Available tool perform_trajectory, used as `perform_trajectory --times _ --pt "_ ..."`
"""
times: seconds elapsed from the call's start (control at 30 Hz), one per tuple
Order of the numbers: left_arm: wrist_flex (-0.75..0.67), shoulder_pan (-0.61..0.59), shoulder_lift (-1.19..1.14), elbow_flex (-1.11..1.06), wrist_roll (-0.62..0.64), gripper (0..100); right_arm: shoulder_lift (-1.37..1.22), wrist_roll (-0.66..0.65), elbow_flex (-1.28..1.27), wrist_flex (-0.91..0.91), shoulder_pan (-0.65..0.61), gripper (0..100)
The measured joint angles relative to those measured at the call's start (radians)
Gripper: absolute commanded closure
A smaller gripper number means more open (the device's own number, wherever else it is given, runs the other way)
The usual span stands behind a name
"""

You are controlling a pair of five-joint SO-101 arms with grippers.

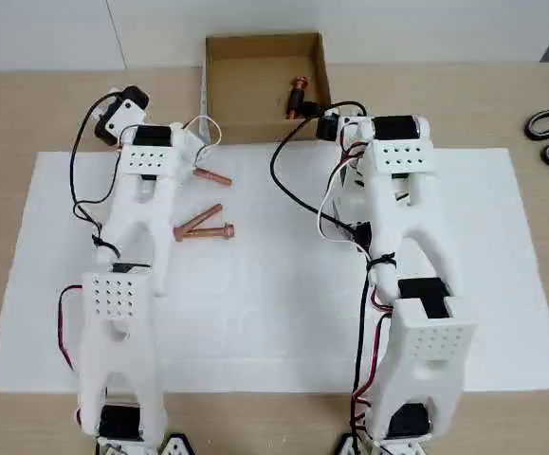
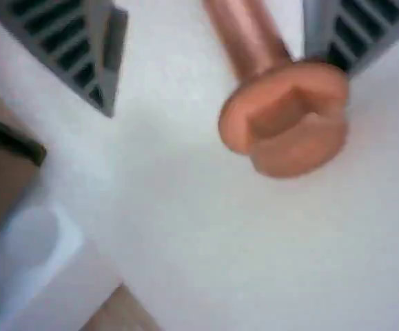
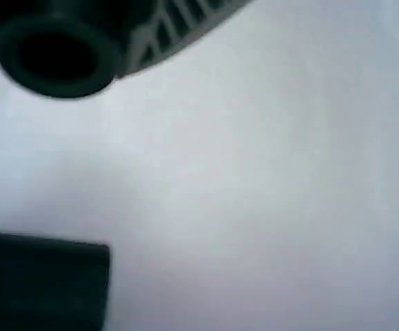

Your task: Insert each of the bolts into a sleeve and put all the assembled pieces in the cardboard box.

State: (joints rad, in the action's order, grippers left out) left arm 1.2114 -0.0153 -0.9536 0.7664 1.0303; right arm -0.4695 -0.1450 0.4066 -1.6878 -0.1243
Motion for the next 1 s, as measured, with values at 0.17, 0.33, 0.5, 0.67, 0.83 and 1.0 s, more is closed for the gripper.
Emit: perform_trajectory --times 0.17,0.33,0.5,0.67,0.83,1.0 --pt "0.000 0.000 -0.003 0.003 0.000 99 0.000 0.000 0.000 0.000 0.000 99.2" --pt "0.000 0.000 -0.003 0.009 0.000 99 0.000 0.000 0.000 0.000 0.000 99.2" --pt "0.026 0.000 -0.005 0.035 -0.026 99 0.000 0.000 0.000 0.000 0.000 99.2" --pt "0.187 0.008 -0.008 0.166 -0.135 99 0.000 0.000 0.000 0.000 0.000 99.2" --pt "0.368 0.049 0.048 0.365 -0.321 99 0.000 0.000 0.000 0.000 0.000 99.2" --pt "0.511 0.072 0.114 0.563 -0.430 99 0.074 0.000 0.000 0.000 0.000 99.2"
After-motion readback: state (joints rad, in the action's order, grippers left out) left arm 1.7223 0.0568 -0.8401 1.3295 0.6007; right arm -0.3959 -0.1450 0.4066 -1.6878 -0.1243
